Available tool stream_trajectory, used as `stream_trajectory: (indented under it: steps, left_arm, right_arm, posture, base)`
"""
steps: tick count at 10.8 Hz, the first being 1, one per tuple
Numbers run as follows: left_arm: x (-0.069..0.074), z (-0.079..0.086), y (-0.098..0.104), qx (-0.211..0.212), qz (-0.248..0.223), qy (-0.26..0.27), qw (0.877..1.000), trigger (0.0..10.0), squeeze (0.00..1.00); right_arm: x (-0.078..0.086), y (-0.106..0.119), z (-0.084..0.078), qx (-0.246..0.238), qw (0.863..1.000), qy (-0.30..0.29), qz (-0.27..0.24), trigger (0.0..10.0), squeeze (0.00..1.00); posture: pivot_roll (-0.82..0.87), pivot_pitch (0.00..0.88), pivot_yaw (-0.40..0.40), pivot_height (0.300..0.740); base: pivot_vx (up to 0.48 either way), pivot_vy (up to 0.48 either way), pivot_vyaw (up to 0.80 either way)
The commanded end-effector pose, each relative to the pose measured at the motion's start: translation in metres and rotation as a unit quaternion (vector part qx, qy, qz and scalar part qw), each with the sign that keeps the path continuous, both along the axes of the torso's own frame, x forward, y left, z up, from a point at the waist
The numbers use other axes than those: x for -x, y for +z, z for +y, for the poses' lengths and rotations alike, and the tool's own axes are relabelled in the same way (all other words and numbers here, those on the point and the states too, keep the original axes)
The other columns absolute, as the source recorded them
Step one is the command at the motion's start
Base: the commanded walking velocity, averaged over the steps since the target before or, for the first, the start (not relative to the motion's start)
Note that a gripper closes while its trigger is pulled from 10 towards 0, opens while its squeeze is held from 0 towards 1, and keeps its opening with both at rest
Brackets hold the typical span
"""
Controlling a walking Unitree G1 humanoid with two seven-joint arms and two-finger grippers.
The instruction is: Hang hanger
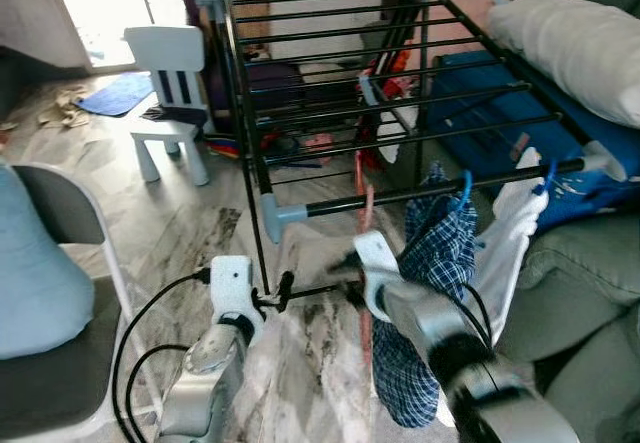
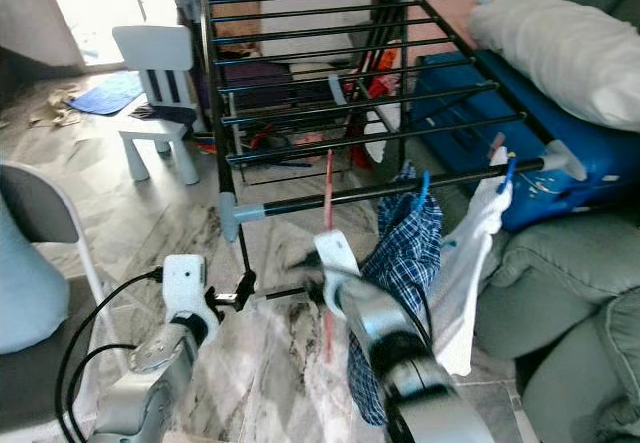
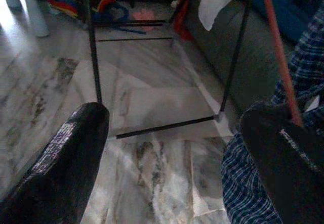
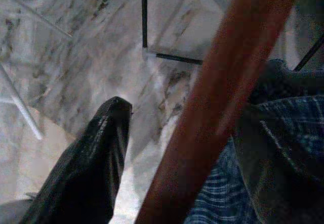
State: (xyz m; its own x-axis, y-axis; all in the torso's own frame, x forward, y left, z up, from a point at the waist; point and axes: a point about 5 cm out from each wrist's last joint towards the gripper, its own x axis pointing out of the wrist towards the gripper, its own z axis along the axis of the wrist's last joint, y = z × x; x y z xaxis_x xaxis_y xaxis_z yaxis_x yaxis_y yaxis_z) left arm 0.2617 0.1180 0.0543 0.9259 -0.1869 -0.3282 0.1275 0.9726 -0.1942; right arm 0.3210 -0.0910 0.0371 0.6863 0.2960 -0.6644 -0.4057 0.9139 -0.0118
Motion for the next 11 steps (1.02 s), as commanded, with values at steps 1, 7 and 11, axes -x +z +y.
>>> stream_trajectory:
  steps: [1,7,11]
  left_arm:
    - [0.001,0.001,0.003,-0.001,-0.002,0.002,1.000,10.0,0.00]
    - [0.003,0.001,0.012,-0.024,-0.019,-0.026,0.999,10.0,0.00]
    - [-0.001,-0.001,0.013,-0.048,-0.023,-0.045,0.998,10.0,0.00]
  right_arm:
    - [-0.003,0.010,-0.002,0.008,1.000,0.010,-0.025,10.0,1.00]
    - [0.030,0.039,-0.037,-0.013,0.994,0.016,-0.110,10.0,1.00]
    - [0.046,0.047,-0.047,-0.072,0.991,0.023,-0.108,10.0,1.00]
  posture:
    - [-0.09,0.000,-0.013,0.740]
    - [-0.12,0.000,0.017,0.740]
    - [-0.12,0.000,0.042,0.740]
  base:
    - [0.000,0.000,0.00]
    - [0.000,0.000,0.00]
    - [0.000,0.000,0.00]
